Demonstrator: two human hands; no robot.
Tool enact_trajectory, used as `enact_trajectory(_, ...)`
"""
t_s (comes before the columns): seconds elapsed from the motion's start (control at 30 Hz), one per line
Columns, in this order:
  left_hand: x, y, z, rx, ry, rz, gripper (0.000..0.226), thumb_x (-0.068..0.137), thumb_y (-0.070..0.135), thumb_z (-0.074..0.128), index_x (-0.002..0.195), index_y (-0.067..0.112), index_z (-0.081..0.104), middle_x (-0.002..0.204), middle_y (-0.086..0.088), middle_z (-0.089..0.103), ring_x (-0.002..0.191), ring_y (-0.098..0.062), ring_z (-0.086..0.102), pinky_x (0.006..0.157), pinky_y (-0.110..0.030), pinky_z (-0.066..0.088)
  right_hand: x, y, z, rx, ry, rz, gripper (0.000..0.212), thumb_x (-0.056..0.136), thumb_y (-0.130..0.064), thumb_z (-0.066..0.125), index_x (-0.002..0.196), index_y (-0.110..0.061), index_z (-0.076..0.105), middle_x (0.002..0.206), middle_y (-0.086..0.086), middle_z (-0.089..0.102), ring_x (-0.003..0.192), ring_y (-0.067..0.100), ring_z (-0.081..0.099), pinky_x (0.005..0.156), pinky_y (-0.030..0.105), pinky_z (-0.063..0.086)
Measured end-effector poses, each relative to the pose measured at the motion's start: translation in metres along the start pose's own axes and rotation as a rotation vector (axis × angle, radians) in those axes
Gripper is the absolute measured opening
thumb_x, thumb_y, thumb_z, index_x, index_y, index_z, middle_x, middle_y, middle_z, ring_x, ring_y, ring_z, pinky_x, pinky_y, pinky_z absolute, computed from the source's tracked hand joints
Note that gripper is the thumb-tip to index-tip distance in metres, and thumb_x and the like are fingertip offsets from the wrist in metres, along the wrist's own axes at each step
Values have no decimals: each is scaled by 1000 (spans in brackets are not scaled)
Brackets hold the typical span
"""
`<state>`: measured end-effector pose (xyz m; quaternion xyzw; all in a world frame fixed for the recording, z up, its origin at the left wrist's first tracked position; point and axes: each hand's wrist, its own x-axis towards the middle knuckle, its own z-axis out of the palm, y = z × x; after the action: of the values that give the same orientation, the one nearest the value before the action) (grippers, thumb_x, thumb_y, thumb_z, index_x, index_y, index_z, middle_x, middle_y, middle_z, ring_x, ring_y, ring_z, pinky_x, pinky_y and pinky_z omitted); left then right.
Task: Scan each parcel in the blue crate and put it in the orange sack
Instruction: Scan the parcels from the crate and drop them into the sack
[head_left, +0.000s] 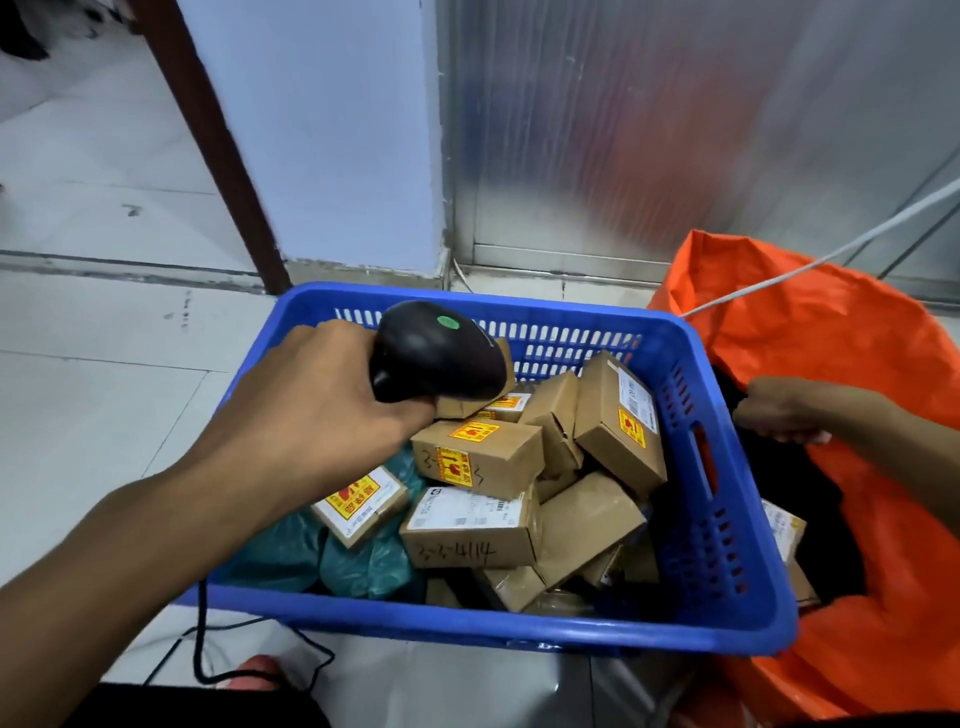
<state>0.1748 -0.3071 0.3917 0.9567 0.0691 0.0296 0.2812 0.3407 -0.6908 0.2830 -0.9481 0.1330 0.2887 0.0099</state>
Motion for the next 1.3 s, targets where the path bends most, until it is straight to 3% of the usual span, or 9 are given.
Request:
enact_trajectory(0.13,-6,1,-9,-12,-7,6,37,77,29,70,55,15,45,49,2,45,49,-19,42,51,-31,33,-48,-45,-1,88,113,-320,24,95,-15,56,74,-7,63,54,5,62,40,20,55,41,26,46)
enact_trajectory(0.23,-7,1,-12,0,5,40,37,77,31,70,55,16,44,49,2,45,51,-19,45,50,-29,32,-93,-82,29,376,-153,-441,6,94,-13,66,96,-7,66,71,3,67,53,12,63,44,27,52)
enact_trajectory(0.37,-6,-1,-10,24,2,61,37,78,31,70,56,15,46,51,0,48,53,-19,48,49,-30,31,-132,-120,83,400,-443,-416,35,86,-16,76,112,-17,52,98,3,65,83,16,67,59,26,57)
enact_trajectory(0.47,-5,1,-10,43,0,53,36,79,33,69,57,17,46,53,0,48,55,-20,46,49,-31,30,-137,-138,121,532,-429,-347,69,79,-9,81,137,-16,43,103,-2,60,98,20,65,67,25,56)
enact_trajectory(0.57,-3,4,-9,67,0,43,37,79,36,67,57,17,43,54,1,46,59,-25,46,53,-32,33,-124,-144,150,766,-349,-290,95,71,6,82,149,-10,29,129,7,58,124,28,54,100,36,51)
enact_trajectory(0.67,-2,6,-6,82,-10,69,38,81,38,66,59,18,43,55,2,45,58,-22,45,55,-33,34,-108,-143,161,859,-387,-274,106,69,8,82,153,-14,22,130,9,60,116,27,58,78,32,56)
enact_trajectory(1.0,12,27,10,103,-5,144,32,82,37,66,63,20,46,61,3,51,61,-22,52,50,-30,31,-106,-137,150,706,-362,-304,91,57,-33,96,127,-20,38,117,5,59,96,21,67,50,23,51)
enact_trajectory(1.13,21,54,25,112,32,217,35,81,39,65,63,21,41,68,1,51,70,-29,55,55,-32,36,-138,-132,123,470,-244,-400,102,45,-55,92,126,-20,41,120,-1,53,106,17,57,84,33,58)
enact_trajectory(1.3,28,79,46,68,22,285,22,79,40,63,76,20,54,80,-4,56,79,-34,60,63,-35,42,-187,-111,57,150,16,-593,102,43,-71,79,126,-25,42,112,-4,48,101,17,55,91,41,53)
